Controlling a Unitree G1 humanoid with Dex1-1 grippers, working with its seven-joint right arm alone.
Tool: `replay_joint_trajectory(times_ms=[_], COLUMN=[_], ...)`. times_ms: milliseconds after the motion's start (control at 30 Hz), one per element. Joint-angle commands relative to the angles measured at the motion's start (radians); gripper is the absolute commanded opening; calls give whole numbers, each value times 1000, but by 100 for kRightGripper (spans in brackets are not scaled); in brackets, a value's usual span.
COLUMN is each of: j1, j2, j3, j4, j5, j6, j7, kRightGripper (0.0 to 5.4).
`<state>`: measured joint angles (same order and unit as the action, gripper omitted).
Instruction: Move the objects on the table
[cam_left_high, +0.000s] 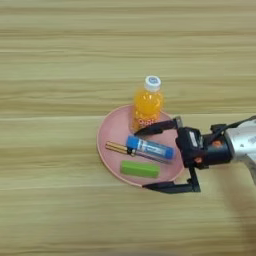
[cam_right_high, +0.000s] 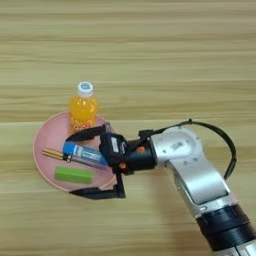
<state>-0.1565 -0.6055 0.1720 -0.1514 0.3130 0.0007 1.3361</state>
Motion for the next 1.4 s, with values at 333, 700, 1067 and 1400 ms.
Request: replay_joint_trajectory(times_ms=[333,700,1067,1400], j1=[-147,-182,-94,-71], j2=[72,162,193,204], j3=[-235,-328,-263,-228], j4=[-95,-101,-50,5], j5=[243,305,121,16], j6=[98,102,37,12], j7=[-195,-365,-447,-486], kRightGripper=[538,538,538,538])
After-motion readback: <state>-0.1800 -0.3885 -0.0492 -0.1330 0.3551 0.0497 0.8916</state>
